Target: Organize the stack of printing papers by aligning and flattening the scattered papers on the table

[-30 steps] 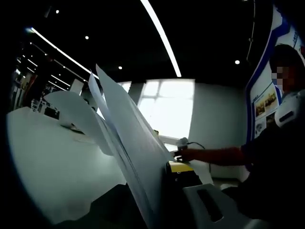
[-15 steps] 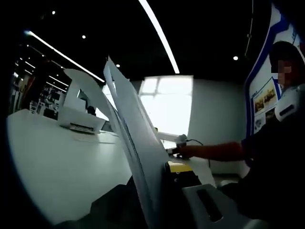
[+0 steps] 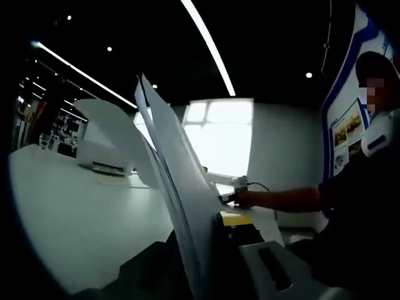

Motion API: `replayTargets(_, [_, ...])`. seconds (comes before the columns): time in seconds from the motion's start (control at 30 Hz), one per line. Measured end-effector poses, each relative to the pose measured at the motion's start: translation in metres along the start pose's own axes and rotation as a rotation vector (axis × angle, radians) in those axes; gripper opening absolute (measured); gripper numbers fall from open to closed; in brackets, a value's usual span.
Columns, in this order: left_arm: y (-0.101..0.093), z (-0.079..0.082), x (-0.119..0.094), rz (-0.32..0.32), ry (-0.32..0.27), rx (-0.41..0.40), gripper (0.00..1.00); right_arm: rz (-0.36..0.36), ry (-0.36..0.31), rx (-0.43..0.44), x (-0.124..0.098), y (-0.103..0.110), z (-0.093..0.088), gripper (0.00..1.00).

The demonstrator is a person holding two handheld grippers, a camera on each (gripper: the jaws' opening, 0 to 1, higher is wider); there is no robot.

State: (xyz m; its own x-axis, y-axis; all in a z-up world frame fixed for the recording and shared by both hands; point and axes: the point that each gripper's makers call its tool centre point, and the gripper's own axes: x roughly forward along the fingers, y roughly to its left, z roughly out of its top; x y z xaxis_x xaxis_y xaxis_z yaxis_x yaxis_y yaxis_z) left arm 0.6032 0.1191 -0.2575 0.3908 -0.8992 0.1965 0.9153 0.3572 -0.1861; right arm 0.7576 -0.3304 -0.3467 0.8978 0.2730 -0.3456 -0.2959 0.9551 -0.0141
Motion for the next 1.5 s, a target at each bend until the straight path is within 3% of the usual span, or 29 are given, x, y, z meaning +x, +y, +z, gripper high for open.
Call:
replayTargets(0.13, [0.000,0.000,0.000,0.001,0.001,0.000,0.08,0.020,-0.022,0.010,-0.004,0.003,0.004,0.00])
replayTargets(0.23, [0.000,0.001,0.000,0.002,-0.004,0.004,0.08,0.021,-0.109,0.057,-0.010,0.001,0.020,0.00])
replayTargets(0.37, [0.001,0.002,-0.001,0.003,-0.009,0.003,0.08,0.012,-0.221,0.085,-0.035,0.001,0.043,0.00])
replayTargets(0.53, [0.001,0.002,-0.001,0.000,-0.010,0.003,0.08,0.020,-0.302,0.026,-0.063,0.017,0.067,0.00])
replayTargets(0.7, [0.001,0.002,-0.001,0.000,-0.012,0.003,0.08,0.046,-0.454,-0.005,-0.106,0.045,0.114,0.00])
replayTargets(0.83, [0.001,0.002,-0.001,0.001,-0.012,0.006,0.08,0.090,-0.563,-0.039,-0.144,0.079,0.151,0.00])
replayTargets(1.1, [0.000,0.002,-0.001,0.002,-0.012,0.007,0.08,0.133,-0.725,-0.095,-0.201,0.106,0.213,0.00])
replayTargets(1.27, [-0.001,0.003,-0.001,0.001,-0.014,0.009,0.08,0.158,-0.773,-0.106,-0.223,0.122,0.229,0.00])
replayTargets(1.5, [-0.001,0.005,-0.002,0.003,-0.023,0.017,0.07,0.231,-0.818,-0.139,-0.255,0.173,0.235,0.00])
